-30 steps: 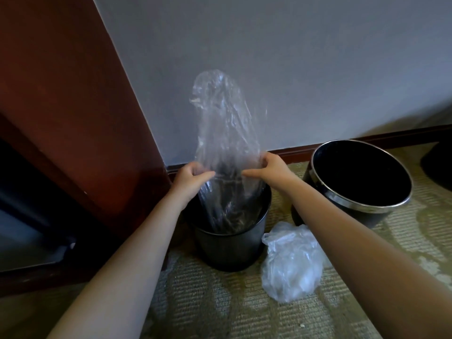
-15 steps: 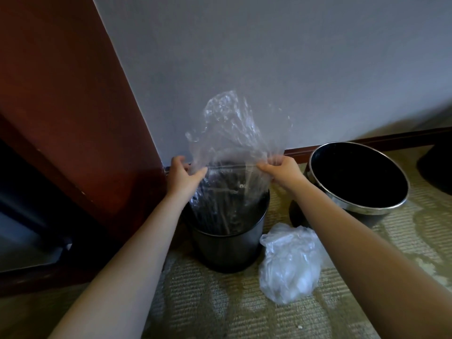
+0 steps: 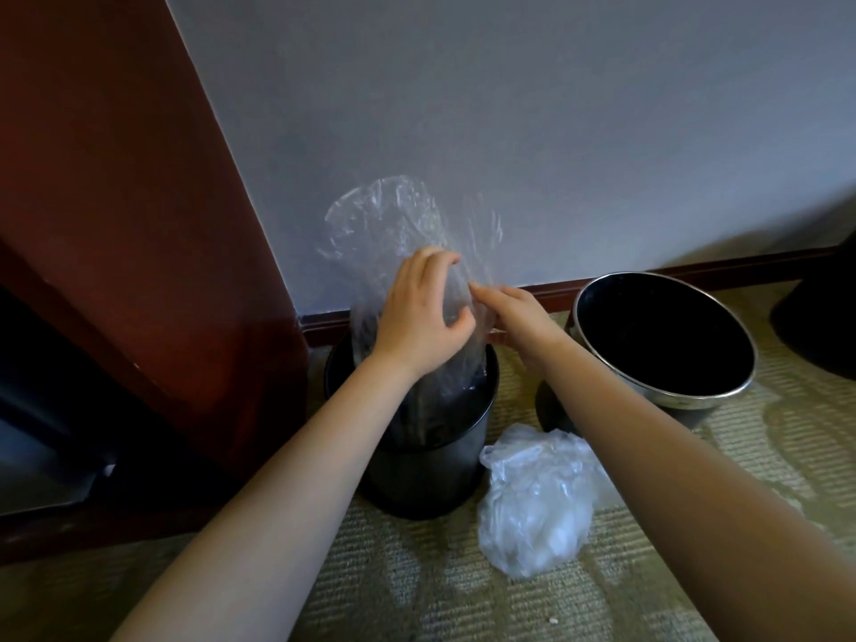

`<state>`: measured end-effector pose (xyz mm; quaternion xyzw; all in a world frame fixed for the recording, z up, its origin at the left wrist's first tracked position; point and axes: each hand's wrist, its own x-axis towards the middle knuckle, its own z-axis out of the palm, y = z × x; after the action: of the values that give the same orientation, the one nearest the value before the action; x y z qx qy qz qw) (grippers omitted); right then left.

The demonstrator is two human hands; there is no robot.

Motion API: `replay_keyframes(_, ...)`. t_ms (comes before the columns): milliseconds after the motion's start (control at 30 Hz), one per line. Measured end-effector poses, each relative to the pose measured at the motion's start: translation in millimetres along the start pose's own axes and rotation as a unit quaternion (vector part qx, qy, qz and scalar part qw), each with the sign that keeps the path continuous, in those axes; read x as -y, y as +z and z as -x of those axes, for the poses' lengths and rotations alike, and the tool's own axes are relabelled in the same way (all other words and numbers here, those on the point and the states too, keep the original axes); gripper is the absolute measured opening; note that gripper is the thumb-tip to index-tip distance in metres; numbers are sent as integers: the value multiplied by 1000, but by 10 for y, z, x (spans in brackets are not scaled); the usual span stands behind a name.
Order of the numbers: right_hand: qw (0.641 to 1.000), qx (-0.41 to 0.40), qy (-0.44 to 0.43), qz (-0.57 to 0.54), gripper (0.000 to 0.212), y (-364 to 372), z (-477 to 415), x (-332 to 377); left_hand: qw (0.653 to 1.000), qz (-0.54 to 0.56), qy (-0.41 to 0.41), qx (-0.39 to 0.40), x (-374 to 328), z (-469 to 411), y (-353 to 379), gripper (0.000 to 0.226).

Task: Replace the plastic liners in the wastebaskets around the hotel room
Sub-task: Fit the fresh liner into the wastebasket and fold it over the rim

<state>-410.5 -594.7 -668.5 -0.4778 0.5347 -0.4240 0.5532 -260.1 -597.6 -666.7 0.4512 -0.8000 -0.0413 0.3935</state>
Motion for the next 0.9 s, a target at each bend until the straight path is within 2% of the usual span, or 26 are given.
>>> replay_keyframes(100, 1000, -5, -2, -4, 19, -59, 8, 19, 990, 10, -63, 123, 73, -38, 52, 76)
replay_keyframes(267, 997, -52, -5, 50, 27, -144, 37, -10, 977, -13, -136, 162, 100, -53, 64, 81)
replay_keyframes(367, 988, -116, -6, 106, 34, -194, -18, -76, 971, -46, -128, 196, 114, -27, 47, 70)
replay_keyframes(467, 972, -145, -10, 182, 31, -186, -49, -97, 968, -29, -131, 211, 163, 21, 10, 40)
replay_keyframes(533, 942, -168, -56, 287, 28, -134, -14, -70, 971, -35, -129, 197, 230, 52, -22, 27)
replay_keyframes(600, 876, -176, -197, 403, 45, -77, 34, -32, 972, -43, -127, 191, 295, 68, -69, 19)
replay_keyframes(667, 826, -137, -318, 445, 57, -6, 57, 45, 973, -46, -122, 190, 333, 83, -125, 15)
replay_keyframes(733, 809, -83, -355, 460, 65, 83, 54, 131, 976, -32, -112, 183, 340, 105, -196, 13)
replay_keyframes(833, 801, 21, -329, 500, 73, 236, 21, 187, 978, -28, -84, 189, 329, 137, -323, 13)
replay_keyframes(900, 770, 87, -273, 570, 78, 293, -25, 147, 978, -29, -55, 200, 339, 172, -399, 14)
